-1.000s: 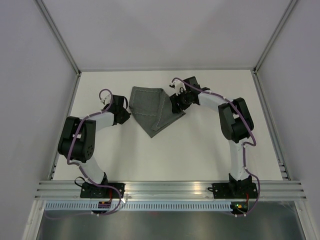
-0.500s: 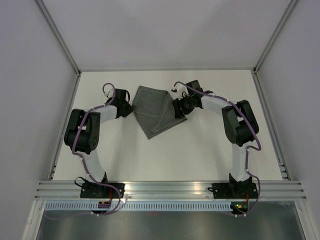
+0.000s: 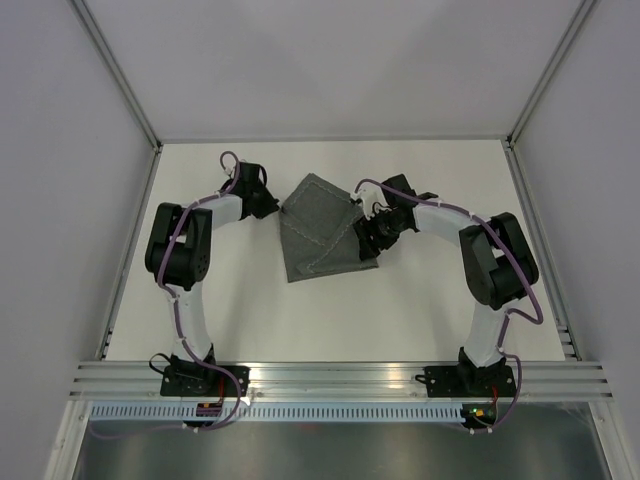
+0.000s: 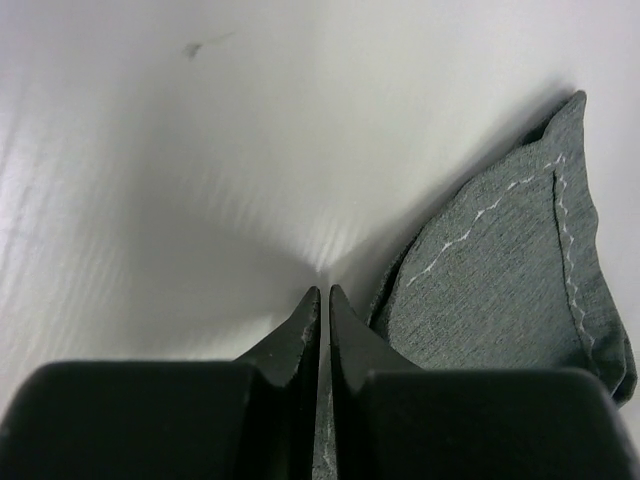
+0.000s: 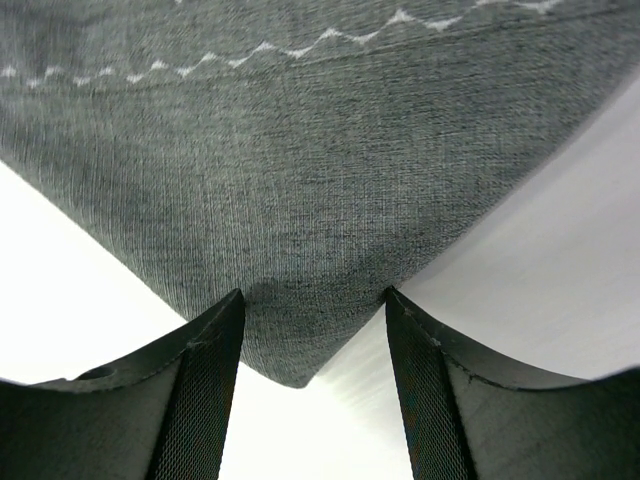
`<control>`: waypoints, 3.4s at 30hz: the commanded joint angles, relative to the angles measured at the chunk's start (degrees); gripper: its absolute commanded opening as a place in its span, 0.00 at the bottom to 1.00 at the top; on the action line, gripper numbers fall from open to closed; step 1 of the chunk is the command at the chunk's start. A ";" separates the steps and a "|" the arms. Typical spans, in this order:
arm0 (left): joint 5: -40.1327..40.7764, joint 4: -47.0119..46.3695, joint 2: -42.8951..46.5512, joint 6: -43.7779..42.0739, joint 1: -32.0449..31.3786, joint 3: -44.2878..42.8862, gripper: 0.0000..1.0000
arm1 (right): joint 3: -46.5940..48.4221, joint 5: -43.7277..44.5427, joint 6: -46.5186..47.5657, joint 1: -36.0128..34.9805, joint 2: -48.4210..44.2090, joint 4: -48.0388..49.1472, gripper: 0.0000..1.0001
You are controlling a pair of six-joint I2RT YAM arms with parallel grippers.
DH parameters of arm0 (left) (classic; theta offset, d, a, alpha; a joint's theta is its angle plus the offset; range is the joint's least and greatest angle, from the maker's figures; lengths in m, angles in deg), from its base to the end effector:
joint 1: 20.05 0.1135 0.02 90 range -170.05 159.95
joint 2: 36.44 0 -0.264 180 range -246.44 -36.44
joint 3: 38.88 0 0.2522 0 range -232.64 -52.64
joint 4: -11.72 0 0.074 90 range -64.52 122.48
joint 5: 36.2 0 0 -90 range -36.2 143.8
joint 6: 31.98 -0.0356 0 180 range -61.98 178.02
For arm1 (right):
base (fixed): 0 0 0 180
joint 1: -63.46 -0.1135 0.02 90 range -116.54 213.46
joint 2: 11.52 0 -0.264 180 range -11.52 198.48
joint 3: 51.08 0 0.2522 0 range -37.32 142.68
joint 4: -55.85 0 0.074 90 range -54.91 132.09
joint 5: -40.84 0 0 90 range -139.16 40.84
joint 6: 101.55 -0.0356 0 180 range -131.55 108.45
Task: Fold the napkin, place the utensils inside, and roll it up
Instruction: Fold the napkin, then roll the napkin with the utensil
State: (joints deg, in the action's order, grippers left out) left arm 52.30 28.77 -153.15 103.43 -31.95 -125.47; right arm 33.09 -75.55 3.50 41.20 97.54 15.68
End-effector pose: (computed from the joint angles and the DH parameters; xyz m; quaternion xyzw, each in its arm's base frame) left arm 0.4218 -0.0898 0.1424 -0.2638 0.8927 -0.1858 0.3145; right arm 0.3454 0.1585 0.1609 -0.3508 0.8849 0.2357 0.1958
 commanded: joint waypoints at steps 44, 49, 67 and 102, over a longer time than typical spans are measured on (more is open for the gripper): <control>-0.17 6.03 61.24 -11.57 -3.13 27.93 0.43 | -7.03 13.83 14.99 -6.56 -28.19 -2.51 0.68; 3.16 6.11 63.88 -11.22 -3.66 27.66 0.46 | -14.84 12.24 24.92 -9.29 -27.84 6.60 0.68; 2.64 4.01 66.51 -13.50 -4.62 33.01 0.49 | -25.15 5.48 30.30 -14.91 -28.29 24.30 0.73; 3.61 -1.00 69.42 -15.96 -4.62 40.06 0.50 | -22.95 7.85 33.73 -21.86 -14.14 31.16 0.74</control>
State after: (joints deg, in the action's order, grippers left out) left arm 55.29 30.87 -83.07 90.01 -36.43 -85.98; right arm 7.80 -64.79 36.55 19.43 81.78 44.77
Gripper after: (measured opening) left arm 0.495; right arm 0.740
